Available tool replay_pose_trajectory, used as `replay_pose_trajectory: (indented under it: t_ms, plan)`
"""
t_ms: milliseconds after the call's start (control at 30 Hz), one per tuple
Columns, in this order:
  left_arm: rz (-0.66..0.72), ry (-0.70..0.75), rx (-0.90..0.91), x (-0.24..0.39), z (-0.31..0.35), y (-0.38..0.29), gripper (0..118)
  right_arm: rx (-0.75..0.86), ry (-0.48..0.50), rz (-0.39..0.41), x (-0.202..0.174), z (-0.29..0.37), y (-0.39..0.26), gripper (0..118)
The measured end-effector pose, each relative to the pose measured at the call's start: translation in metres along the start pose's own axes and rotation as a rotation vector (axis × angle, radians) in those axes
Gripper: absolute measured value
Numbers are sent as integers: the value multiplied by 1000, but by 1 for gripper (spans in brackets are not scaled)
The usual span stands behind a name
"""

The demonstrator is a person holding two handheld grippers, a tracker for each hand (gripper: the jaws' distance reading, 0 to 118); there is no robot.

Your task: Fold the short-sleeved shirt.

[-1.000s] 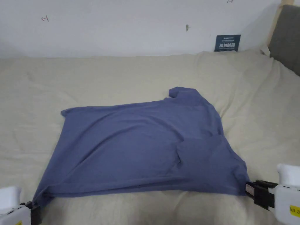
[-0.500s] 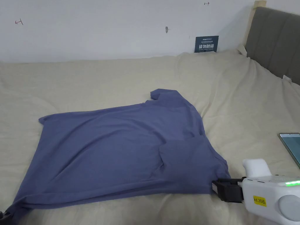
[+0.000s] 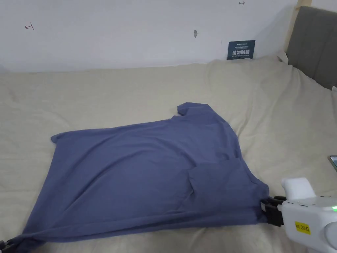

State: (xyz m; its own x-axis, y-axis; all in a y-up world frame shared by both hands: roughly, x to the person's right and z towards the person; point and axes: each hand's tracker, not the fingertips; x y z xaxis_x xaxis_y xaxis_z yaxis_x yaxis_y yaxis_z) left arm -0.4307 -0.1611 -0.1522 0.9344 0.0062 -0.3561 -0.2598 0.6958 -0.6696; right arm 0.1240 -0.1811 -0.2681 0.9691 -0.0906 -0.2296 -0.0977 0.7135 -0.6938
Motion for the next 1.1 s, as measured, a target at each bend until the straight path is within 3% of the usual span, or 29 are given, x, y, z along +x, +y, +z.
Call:
replay_pose_trajectory:
  t_ms: [133,333,500,733,767,800,833,867,900,1000,1100]
  plan:
    - [4,11,23,-4,-16,26,2,38,43,-34,4,10,32,4]
    - [-14,-8,84,11,-45,97,2,81,32,-87,9,-8,101,4]
    - [-91,-6,37,31,-103,147,2,10,10,-207,22,-63,142,4]
    - [-90,-27,-35,37,-152,156,2,-67,-50,-191,16,-107,146,11]
    - [-80,-39,-36,33,-159,155,6,-63,-59,-190,17,-107,144,34]
    - [-58,-81,-51,31,-160,154,21,-62,-59,-194,19,-106,143,56]
    - [-52,-93,-51,29,-161,153,51,-59,-55,-202,21,-104,141,78]
    - [-60,-108,-64,27,-162,151,93,-45,-49,-228,23,-99,139,87]
    - [-63,-114,-55,36,-150,148,105,-30,-38,-249,26,-94,137,87]
    - [-57,-121,-24,35,-134,146,106,18,1,-283,30,-74,131,87]
    - [-40,-134,14,34,-101,135,106,48,12,-228,23,-50,123,86]
